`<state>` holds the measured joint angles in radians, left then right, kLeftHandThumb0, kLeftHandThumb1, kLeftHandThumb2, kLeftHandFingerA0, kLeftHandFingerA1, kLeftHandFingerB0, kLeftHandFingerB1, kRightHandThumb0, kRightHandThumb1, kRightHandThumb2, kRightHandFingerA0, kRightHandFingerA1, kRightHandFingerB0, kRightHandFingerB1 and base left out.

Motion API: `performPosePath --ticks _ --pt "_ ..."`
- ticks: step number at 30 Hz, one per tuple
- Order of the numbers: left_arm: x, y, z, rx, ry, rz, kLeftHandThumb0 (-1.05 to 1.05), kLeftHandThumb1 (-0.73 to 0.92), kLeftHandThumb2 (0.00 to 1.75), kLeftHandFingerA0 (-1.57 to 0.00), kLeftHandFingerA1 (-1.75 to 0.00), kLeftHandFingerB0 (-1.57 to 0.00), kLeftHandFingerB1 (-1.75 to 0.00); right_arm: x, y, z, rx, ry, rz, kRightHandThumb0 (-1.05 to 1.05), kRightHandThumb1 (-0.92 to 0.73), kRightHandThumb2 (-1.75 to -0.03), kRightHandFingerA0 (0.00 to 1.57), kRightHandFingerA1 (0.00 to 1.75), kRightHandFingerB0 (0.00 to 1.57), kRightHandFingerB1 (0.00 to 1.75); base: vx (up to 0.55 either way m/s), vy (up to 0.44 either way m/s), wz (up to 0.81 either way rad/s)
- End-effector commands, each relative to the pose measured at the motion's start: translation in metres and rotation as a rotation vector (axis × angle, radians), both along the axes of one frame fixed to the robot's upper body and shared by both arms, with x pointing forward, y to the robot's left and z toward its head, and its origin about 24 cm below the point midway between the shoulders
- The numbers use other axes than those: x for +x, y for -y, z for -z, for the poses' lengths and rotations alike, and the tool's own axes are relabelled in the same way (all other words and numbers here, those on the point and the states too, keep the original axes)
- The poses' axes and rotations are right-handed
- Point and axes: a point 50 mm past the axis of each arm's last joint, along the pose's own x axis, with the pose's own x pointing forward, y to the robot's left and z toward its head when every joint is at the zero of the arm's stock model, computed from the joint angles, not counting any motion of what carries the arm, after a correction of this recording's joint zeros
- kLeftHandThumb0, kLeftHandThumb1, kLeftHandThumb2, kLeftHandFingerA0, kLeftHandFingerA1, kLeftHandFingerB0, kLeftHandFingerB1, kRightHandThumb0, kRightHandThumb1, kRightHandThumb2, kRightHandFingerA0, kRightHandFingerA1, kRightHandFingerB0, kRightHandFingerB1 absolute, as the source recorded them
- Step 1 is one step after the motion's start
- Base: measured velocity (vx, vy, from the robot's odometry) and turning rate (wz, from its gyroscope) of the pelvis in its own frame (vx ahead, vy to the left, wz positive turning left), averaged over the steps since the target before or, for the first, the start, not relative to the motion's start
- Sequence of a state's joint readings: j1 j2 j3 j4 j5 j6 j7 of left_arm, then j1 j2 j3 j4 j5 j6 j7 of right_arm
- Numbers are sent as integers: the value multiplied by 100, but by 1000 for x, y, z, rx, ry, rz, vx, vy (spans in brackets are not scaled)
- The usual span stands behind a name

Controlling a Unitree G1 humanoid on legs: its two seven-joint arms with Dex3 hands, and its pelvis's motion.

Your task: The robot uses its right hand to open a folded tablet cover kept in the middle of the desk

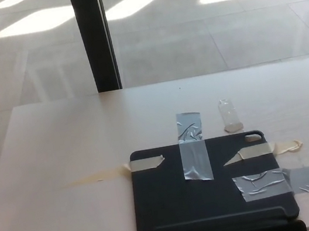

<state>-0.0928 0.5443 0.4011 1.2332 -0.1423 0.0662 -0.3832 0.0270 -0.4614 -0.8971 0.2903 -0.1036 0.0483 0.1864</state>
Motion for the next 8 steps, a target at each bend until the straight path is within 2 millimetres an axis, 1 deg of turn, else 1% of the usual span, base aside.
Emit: performPosePath --ticks 1,2,3,4,5,6,8 --pt "-14 -2 3 17 -17 -1 -102 43 94 -58 -105 -39 -90 -91 30 84 298 277 713 -78 -59 -105 69 119 27 79 0 0 0" --pt "-14 -2 3 17 -17 -1 -102 43 94 -58 -105 -39 -90 -91 29 84 302 280 714 -78 -59 -105 69 119 27 79 0 0 0" --pt "-15 -2 3 20 -20 8 -99 59 69 -48 -118 -31 -103 -92 29 91 389 314 733 -75 -79 -52 31 157 7 99 0 0 0" --pt "-15 -2 3 20 -23 9 -96 60 68 -46 -116 -30 -101 -92 27 97 457 343 728 -69 -83 -52 1 129 4 100 0 0 0" --pt "-14 -2 3 18 -23 8 -96 60 69 -51 -119 -31 -103 -92 26 102 511 354 736 -66 -77 -59 0 120 10 96 0 0 0" --pt "-14 -2 3 14 -22 7 -96 60 69 -51 -119 -31 -103 -90 25 107 549 350 752 -66 -77 -59 0 120 10 96 0 0 0" --pt "-15 -2 3 14 -22 7 -96 60 69 -51 -119 -31 -103 -90 25 106 549 351 752 -66 -77 -59 0 120 10 96 0 0 0"
